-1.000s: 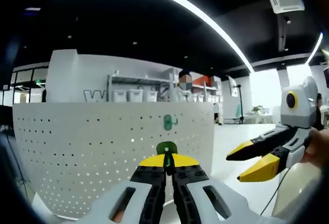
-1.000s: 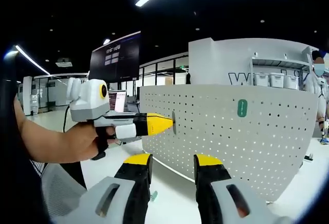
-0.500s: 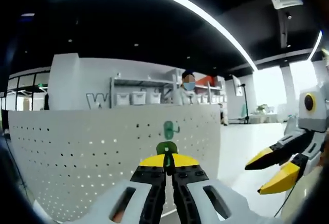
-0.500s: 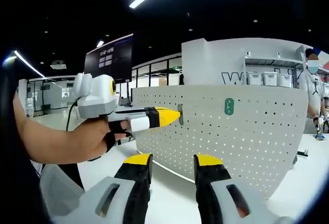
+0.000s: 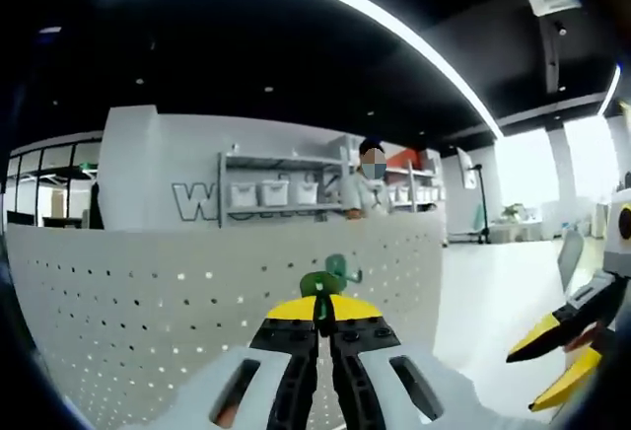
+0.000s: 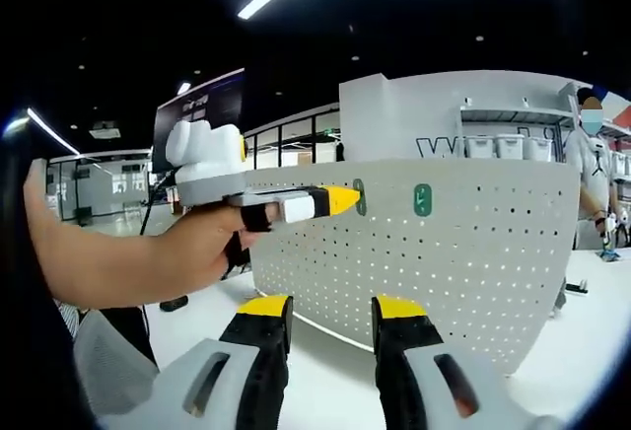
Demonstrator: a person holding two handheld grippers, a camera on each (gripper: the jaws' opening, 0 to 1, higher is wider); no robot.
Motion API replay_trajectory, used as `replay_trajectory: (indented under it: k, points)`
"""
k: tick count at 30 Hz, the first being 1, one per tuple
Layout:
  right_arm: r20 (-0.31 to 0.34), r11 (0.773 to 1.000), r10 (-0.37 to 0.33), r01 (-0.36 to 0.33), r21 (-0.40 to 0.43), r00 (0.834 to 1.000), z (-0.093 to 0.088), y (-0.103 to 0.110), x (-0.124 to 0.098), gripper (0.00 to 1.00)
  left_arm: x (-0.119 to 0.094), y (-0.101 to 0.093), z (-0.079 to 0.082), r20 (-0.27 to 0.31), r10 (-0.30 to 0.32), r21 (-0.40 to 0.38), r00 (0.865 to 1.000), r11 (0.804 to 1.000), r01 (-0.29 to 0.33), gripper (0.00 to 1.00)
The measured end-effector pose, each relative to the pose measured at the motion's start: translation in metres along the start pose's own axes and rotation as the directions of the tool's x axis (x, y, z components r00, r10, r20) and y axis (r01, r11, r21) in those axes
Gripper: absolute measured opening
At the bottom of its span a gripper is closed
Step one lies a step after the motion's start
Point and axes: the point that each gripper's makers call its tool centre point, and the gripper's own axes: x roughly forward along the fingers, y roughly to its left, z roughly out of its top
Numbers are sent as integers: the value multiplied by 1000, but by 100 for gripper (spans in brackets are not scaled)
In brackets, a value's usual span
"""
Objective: Insert the hook assembly into the mounting plate slot until the hook locks in place.
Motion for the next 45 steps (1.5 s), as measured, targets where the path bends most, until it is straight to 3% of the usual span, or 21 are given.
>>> replay_trajectory:
  k: [8, 19, 26, 45]
  points:
    - [-4, 1000, -13, 13, 12, 1000, -4, -5, -2, 31, 4, 20, -3, -11, 41, 25, 999, 999, -41, 3]
    - [-18, 1000, 0, 0, 8, 1000, -5, 0, 6, 31, -13, 92, 1, -12, 165, 48, 986, 985, -165, 3]
    - [-30, 1000, 10, -10, 2, 1000, -7, 5, 10, 30, -23, 125, 2, -18, 217, 84, 976, 973, -215, 3]
    - [-46, 1000, -2, 2, 3, 999, -11, 3, 13, 30, -12, 136, -7, -23, 241, 88, 970, 967, -238, 3]
